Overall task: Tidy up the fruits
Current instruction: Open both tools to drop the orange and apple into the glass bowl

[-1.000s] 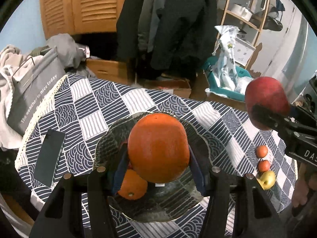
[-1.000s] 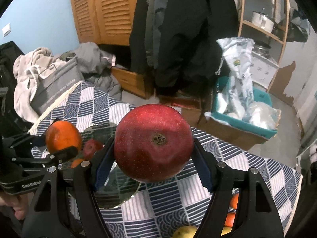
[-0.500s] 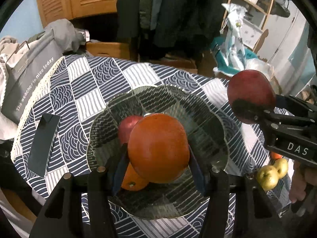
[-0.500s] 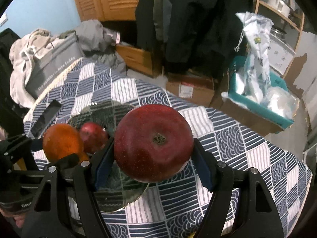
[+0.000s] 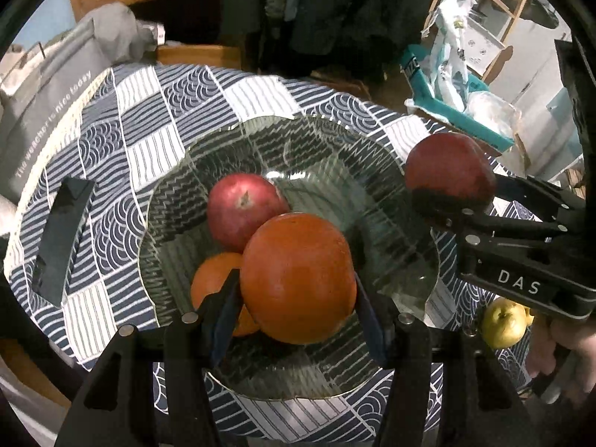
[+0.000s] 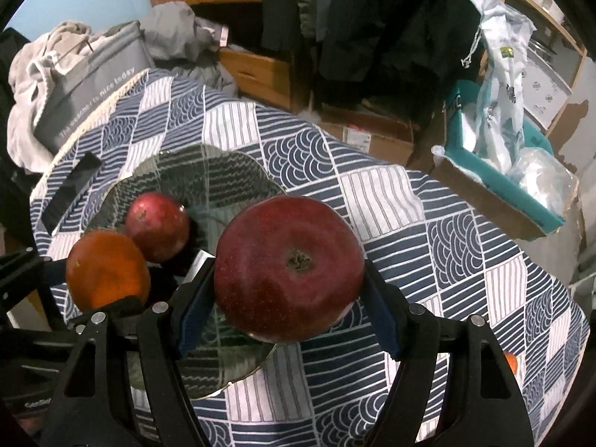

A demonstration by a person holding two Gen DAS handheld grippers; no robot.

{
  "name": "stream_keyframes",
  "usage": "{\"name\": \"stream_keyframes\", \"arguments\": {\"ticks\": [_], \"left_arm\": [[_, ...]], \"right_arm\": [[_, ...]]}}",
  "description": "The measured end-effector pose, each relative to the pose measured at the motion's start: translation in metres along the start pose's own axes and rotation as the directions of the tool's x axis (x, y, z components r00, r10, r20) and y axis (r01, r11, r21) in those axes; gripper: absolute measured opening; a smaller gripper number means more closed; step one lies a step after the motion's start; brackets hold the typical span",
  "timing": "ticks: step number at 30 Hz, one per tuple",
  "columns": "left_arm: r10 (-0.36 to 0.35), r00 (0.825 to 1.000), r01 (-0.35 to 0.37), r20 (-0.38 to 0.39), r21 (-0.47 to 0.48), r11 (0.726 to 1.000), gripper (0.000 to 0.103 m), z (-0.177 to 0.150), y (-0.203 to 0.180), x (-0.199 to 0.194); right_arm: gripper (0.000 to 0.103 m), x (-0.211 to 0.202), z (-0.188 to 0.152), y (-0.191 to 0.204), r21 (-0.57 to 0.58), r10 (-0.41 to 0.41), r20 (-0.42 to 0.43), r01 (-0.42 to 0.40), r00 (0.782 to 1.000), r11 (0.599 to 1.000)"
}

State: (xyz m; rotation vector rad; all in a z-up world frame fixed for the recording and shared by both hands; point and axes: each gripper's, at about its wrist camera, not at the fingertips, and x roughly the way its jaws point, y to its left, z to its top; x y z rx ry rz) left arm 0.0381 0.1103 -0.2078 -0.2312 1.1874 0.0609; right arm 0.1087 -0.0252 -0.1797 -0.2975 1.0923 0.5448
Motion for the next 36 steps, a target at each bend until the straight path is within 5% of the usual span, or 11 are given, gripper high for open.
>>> {"name": "stream_keyframes", "arguments": {"ticks": [16, 18, 21, 36], "left_arm": [[-0.001, 0.998, 0.002, -0.055, 0.008, 1.000, 0.061, -0.004, 0.000, 0.010], [0.006, 0.998, -0.005, -0.061, 0.015, 1.000, 0.072, -0.005, -0.002, 0.011], [-0.005, 0.997, 0.007, -0.077, 0.021, 1.000, 0.076, -0.008, -0.004, 0.013], [0.050, 0.999, -0.050, 0.002, 0.017, 0.999, 0.079, -0.006, 0.003, -0.006]], "right_arm": [[0.075, 0.012, -0.002, 0.002, -0.016, -0.007, -0.039, 0.006, 0.999, 1.000], [0.075, 0.013, -0.002, 0.002, -0.015, -0.004, -0.045, 0.003, 0.999, 1.000], [0.075, 0.013, -0.001, 0.004, -0.020, 0.006, -0.048, -0.007, 0.999, 1.000], [0.076, -0.005, 0.005, 0.010, -0.005, 0.076, 0.005, -0.076, 0.997, 0.997]]}}
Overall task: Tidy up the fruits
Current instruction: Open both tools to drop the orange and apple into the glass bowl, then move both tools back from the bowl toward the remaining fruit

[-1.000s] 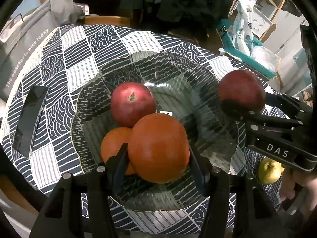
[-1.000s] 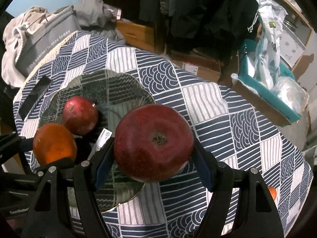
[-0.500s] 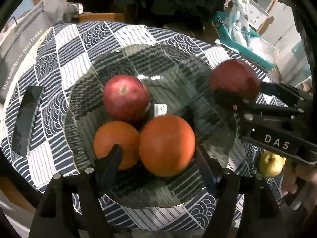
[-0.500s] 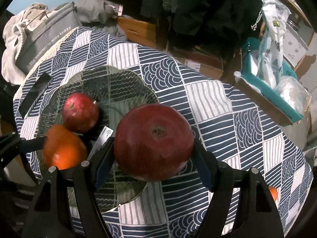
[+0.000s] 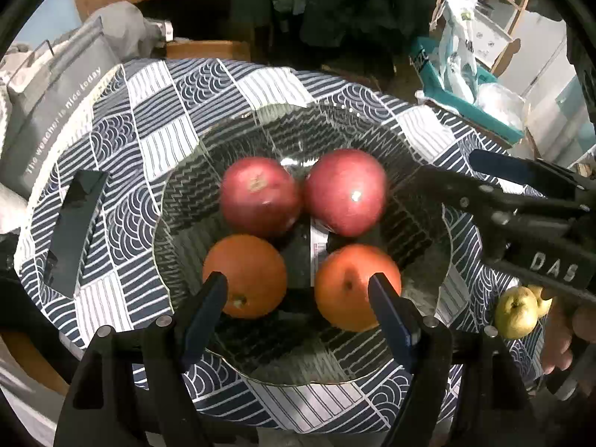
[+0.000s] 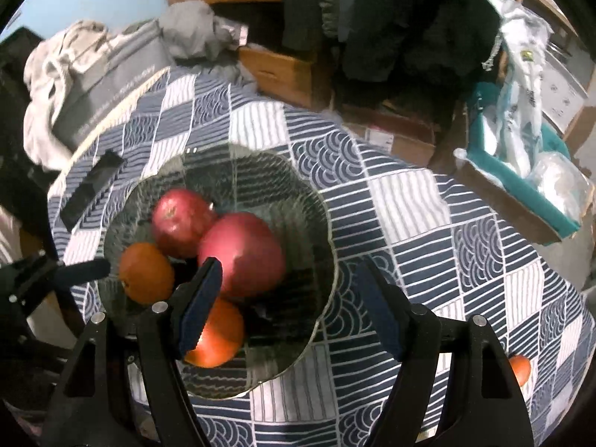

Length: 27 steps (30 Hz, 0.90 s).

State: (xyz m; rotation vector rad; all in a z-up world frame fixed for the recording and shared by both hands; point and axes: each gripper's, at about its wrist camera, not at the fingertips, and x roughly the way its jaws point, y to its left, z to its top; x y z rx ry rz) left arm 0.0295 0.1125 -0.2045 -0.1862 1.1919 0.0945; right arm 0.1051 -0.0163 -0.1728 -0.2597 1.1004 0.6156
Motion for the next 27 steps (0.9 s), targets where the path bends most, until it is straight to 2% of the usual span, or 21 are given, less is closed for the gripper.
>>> {"name": "stream_keyframes", "arguments": {"ticks": [9, 14, 18, 27], "left_arm": [[-0.005, 0.993, -0.001, 0.114, 0.048, 0.999, 0.079, 0.004, -0.007, -0.029], [0.001, 0.974, -0.021, 0.225, 0.087, 0.996, 0.079, 0.006, -0.015, -0.052], [-0.045, 0.967, 0.019, 0.252, 0.105, 0.994, 0.079, 0.009, -0.020, -0.065], [-0.089, 0.937, 0.031, 0.337, 0.174, 0.984, 0.079, 0.009, -0.039, -0.093]], "right_arm": [[0.076, -0.031, 0.006, -0.009, 0.050, -0.029, 0.080, 0.025, 0.996, 0.998], [0.077, -0.057, 0.007, -0.009, 0.043, -0.092, 0.147, 0.087, 0.985, 0.995], [0.079, -0.078, 0.005, -0.008, 0.042, -0.126, 0.195, 0.120, 0.973, 0.992], [0.079, -0.127, -0.008, -0.014, 0.053, -0.175, 0.268, 0.167, 0.947, 0.984]]}}
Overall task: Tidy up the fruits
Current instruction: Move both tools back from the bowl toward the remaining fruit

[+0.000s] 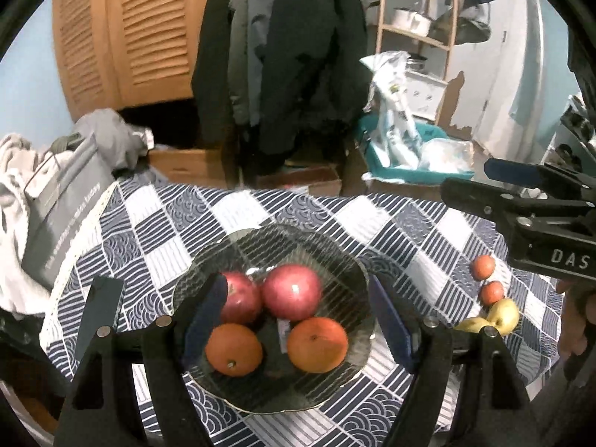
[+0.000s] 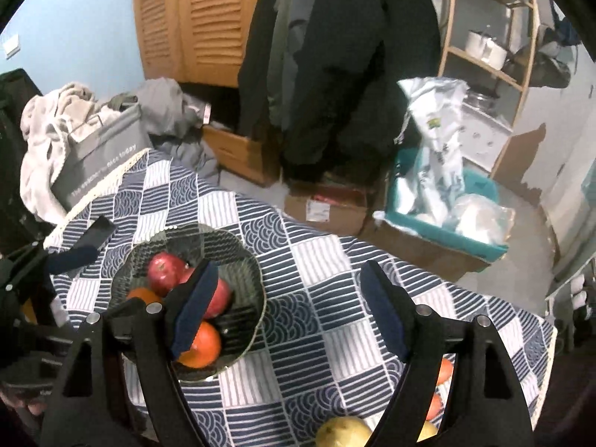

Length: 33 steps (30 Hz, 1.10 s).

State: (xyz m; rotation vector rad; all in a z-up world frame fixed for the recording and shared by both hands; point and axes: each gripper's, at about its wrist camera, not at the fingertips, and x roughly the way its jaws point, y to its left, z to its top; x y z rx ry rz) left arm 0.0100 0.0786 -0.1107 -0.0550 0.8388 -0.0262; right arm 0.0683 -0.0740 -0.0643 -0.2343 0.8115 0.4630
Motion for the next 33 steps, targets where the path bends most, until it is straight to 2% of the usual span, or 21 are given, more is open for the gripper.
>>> {"name": "stream_keyframes", "arguments": {"ticks": [4, 12, 29, 33], "left_arm": [[-0.040, 0.999, 0.039, 0.023, 0.018, 0.999, 0.079, 0.003, -0.012, -0.009], [-0.063, 0.998, 0.062, 0.015, 0.039, 0.997, 0.079, 0.010, -0.038, -0.018], [-0.132, 0.989, 0.141, -0.063, 0.161, 0.977, 0.079, 0.003, -0.117, -0.007], [-0.160, 0.982, 0.174, -0.098, 0.146, 0.974, 0.079, 0.001, -0.129, -0.001]], "right_arm": [[0.082, -0.021, -0.004, -0.011, 0.012, -0.022, 0.025, 0.022, 0.999, 1.000], [0.082, -0.052, -0.016, -0.043, 0.063, -0.059, 0.058, 0.056, 0.997, 0.996], [0.083, -0.098, -0.063, -0.105, 0.160, -0.165, 0.051, 0.155, 0.985, 0.975], [0.082, -0.102, -0.078, -0.119, 0.183, -0.183, 0.037, 0.173, 0.983, 0.968]]}}
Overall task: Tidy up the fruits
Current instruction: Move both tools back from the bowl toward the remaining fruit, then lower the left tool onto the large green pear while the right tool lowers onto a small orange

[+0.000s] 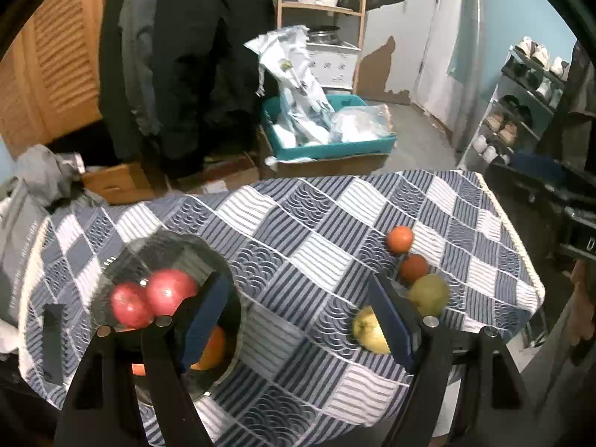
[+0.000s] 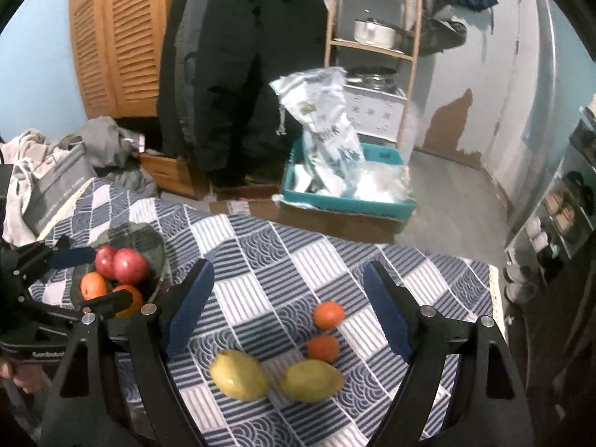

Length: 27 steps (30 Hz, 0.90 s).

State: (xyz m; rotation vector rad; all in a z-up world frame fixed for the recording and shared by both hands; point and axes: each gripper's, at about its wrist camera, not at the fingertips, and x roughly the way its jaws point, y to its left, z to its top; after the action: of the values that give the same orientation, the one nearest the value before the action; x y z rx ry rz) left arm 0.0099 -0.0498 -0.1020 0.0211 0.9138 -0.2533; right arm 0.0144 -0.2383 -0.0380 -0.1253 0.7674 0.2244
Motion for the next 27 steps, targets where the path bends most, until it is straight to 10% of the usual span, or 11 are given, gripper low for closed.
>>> {"name": "stream_keyframes", "arguments": {"ticks": [27], "left_arm": [[-0.082, 0.956, 0.092, -0.281, 0.022, 0.995, 0.081, -0.030, -0.077, 0.112]], "right_arm": [[0.082, 0.057, -0.080, -0.090, 0.178, -0.073, -0.259, 0.122, 0.963, 0.977]]}}
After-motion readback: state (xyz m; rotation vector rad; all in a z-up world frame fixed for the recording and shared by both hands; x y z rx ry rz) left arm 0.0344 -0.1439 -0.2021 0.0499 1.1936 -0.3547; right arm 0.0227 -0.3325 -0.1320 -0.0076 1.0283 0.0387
